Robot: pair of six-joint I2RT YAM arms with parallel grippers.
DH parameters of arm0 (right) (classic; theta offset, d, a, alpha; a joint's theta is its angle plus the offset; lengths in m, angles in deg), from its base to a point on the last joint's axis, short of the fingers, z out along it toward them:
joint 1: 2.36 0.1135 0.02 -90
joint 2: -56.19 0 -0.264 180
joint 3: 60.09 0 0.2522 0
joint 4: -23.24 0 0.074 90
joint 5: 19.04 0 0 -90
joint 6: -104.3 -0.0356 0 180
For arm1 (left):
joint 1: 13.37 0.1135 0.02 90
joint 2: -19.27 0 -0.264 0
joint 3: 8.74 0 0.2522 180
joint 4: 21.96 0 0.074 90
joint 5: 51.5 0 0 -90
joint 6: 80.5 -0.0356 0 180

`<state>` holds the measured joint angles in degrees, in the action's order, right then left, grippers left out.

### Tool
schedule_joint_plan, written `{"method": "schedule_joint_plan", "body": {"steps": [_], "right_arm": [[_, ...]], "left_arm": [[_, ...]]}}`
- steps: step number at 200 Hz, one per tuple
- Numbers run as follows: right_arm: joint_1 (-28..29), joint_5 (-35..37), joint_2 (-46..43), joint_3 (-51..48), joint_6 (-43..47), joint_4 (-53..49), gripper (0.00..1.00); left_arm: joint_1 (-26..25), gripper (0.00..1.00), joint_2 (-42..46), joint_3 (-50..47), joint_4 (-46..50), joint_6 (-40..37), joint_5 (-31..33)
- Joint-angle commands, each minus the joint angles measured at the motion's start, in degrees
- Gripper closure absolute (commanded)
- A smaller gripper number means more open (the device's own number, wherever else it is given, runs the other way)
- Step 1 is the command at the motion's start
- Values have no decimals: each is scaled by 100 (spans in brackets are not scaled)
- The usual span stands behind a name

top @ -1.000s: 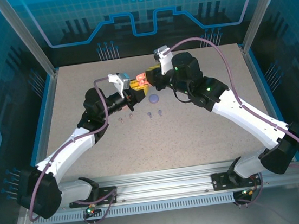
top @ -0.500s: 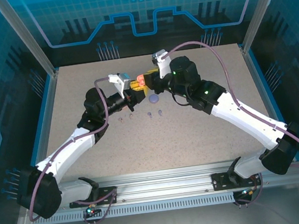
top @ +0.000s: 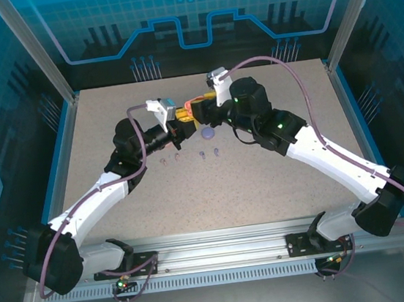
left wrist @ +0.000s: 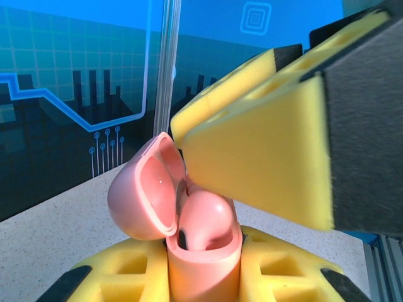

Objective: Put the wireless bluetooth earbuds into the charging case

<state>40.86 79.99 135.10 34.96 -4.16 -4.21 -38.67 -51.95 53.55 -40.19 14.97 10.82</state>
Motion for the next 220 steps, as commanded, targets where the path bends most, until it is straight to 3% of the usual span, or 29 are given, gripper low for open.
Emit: {"method": "schedule_joint_plan", "body": {"steps": [1,34,70,85,123,147,190,220], "right_arm": [[8,124,-190,129,-91,-28,41],[-156,178,-333,211,-393,-46,30],[-581,-99,-321,588,-851,-561,28],[-750,-257,-63,1126,-947,-1243,35],[-1128,-913,1085,2950,-1003,-3030,70],[-1202,-1377,1872,4075,-943,-3855,84],[-1204,-1753,3032,5739,-859,-5001,88],[-1178,-1936,3408,6017,-829,-5416,90]], "left_arm": [[-35,100,21,195,-299,-99,37],[-30,100,21,185,-329,-86,27],[-36,100,20,175,-318,-143,-24],[-33,100,12,182,-267,-182,-80],[-105,100,-88,216,-156,-326,-191],[-207,100,-183,287,-30,-460,-260],[-306,100,-321,376,61,-548,-330],[-313,100,-381,427,53,-574,-296]]}}
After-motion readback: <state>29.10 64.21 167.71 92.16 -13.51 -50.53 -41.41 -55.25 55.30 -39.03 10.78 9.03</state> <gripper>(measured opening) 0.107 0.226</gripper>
